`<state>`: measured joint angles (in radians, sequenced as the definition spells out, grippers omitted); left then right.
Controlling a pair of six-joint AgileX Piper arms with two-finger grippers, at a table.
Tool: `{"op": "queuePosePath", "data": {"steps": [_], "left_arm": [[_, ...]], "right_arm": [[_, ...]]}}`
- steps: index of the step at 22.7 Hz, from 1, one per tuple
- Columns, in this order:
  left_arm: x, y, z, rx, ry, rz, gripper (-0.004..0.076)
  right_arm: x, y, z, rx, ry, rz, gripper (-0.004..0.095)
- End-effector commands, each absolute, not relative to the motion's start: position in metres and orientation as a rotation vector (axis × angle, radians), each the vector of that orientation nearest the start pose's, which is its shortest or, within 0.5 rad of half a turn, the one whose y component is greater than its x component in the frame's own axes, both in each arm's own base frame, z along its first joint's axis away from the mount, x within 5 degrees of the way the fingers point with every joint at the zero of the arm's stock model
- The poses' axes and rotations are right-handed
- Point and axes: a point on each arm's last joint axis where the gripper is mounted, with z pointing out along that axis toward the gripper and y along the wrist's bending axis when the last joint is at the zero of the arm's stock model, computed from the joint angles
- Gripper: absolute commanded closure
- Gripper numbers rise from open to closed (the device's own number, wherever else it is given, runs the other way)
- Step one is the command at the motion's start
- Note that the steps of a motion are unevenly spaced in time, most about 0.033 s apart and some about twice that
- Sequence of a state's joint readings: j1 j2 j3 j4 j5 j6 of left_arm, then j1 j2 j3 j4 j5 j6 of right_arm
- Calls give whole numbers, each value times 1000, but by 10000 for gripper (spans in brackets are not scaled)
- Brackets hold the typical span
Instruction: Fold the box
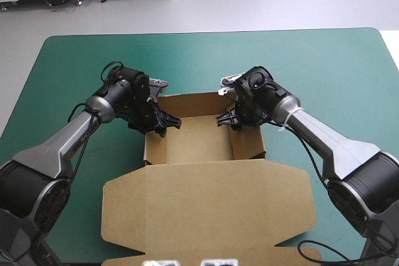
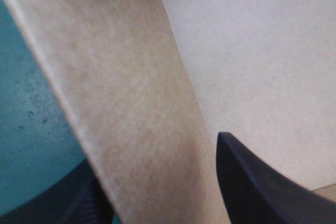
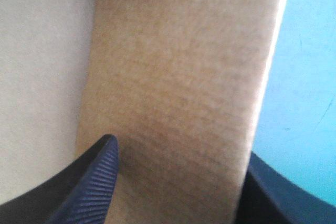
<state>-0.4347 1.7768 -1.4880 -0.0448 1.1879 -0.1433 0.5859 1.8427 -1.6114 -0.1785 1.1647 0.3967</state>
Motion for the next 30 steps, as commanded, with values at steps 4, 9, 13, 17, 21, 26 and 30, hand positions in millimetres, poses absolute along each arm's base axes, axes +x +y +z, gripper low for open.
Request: {"op": "queuePosePath", "data": {"steps": [4, 9, 13, 17, 21, 26, 30], "left_arm": [[329, -154, 331, 404, 2796, -135, 325], [324, -147, 406, 378, 2580, -140, 330], [282, -126, 477, 397, 2346, -175, 513], [236, -99, 505, 376, 2242, -127, 731], [204, -84, 495, 382, 2267, -121, 733], [170, -68, 441, 403, 2385, -86, 733], [150, -59, 405, 384, 2419, -93, 733]], "right_arm": [[333, 189, 362, -321, 2616, -56, 371], [328, 184, 421, -370, 2425, 2, 371], [320, 161, 449, -314, 2355, 21, 373], [328, 141, 447, -255, 2420, 216, 385], [336, 135, 428, -251, 2491, 235, 428], [334, 138, 364, -337, 2708, 221, 444], [330, 142, 331, -383, 2783, 262, 444]]}}
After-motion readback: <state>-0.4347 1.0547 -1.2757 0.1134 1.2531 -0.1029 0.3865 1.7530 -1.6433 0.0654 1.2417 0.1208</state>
